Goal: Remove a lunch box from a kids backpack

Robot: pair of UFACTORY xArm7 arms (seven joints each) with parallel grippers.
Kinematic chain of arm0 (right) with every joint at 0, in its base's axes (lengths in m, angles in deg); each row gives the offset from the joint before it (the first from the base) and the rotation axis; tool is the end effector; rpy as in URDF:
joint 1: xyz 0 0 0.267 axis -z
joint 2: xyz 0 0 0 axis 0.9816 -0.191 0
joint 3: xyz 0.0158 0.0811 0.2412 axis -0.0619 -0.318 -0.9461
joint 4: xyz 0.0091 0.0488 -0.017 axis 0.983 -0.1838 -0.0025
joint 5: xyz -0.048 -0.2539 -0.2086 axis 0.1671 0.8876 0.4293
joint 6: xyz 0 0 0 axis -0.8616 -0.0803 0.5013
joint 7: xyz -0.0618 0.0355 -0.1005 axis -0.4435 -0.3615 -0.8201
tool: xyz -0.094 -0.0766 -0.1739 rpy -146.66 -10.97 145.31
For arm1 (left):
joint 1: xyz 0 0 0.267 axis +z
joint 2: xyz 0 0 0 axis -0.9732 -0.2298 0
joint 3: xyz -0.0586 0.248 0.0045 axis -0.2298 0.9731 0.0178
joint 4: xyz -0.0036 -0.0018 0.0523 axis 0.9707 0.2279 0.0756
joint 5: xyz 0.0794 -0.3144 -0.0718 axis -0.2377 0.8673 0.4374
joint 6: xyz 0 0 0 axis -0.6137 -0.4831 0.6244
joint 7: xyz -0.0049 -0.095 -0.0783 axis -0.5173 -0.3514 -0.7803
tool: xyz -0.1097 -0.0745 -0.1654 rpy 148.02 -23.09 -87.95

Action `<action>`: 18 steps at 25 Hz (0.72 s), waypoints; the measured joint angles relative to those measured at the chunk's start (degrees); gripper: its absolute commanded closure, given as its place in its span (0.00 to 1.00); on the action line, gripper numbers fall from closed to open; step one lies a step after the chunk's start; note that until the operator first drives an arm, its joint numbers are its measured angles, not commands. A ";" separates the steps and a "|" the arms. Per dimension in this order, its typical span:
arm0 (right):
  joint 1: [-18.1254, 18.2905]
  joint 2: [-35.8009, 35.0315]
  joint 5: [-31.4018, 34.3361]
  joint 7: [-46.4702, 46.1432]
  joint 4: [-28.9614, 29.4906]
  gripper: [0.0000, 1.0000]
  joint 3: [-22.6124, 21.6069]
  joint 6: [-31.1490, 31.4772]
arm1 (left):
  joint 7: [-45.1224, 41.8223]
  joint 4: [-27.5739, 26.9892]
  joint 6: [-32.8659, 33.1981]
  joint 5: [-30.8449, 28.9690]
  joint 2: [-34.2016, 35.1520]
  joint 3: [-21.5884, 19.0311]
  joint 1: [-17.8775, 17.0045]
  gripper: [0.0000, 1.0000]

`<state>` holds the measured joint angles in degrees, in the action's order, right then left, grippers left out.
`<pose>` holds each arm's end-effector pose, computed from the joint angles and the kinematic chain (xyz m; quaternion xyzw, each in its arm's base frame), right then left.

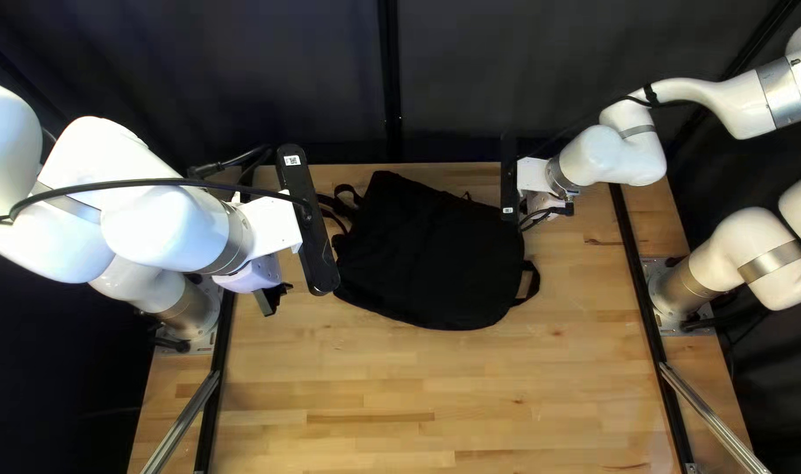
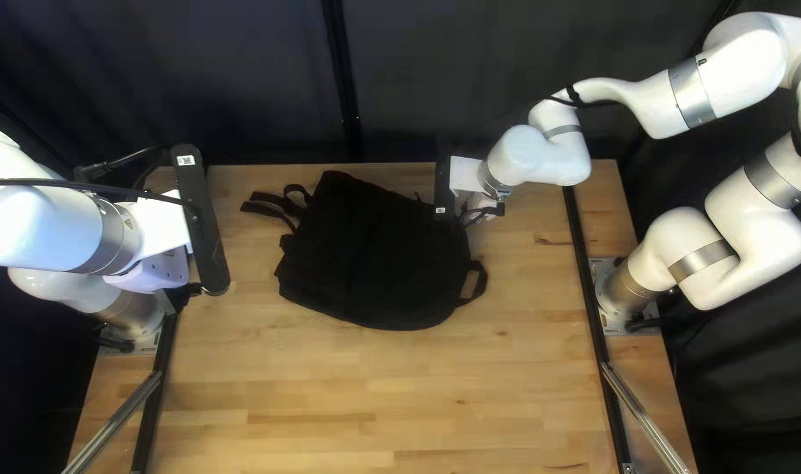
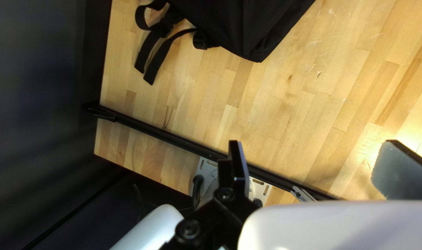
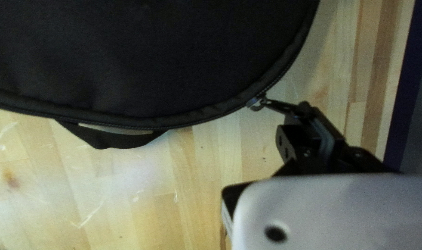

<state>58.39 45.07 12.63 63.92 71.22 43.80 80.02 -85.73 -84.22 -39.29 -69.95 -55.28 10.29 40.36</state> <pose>0.3538 -0.1641 0.0631 0.9879 -0.0203 0.0950 0.1210 0.2907 -0.0411 0.3017 -0.9795 -0.1218 -0.0600 0.1486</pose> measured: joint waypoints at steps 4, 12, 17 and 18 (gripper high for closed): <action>2.21 2.47 4.33 5.85 -3.83 1.00 -3.63 -0.97 | 0.00 0.00 0.00 0.00 0.00 0.00 0.00 0.00; 3.84 -0.45 11.08 18.25 -7.39 1.00 -7.48 -7.45 | 0.00 0.00 0.00 0.00 0.00 0.00 0.00 0.00; 2.78 -2.15 12.15 26.64 -8.07 1.00 -11.76 -7.47 | 0.00 0.00 0.00 0.00 0.00 0.00 0.00 0.00; 2.43 -2.06 11.93 27.79 -8.19 1.00 -12.69 -6.87 | 0.00 0.00 0.00 0.00 0.00 0.00 0.00 0.00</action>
<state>60.82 43.01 24.57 91.71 63.03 31.11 73.15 -85.73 -84.22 -39.29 -69.95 -55.28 10.29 40.36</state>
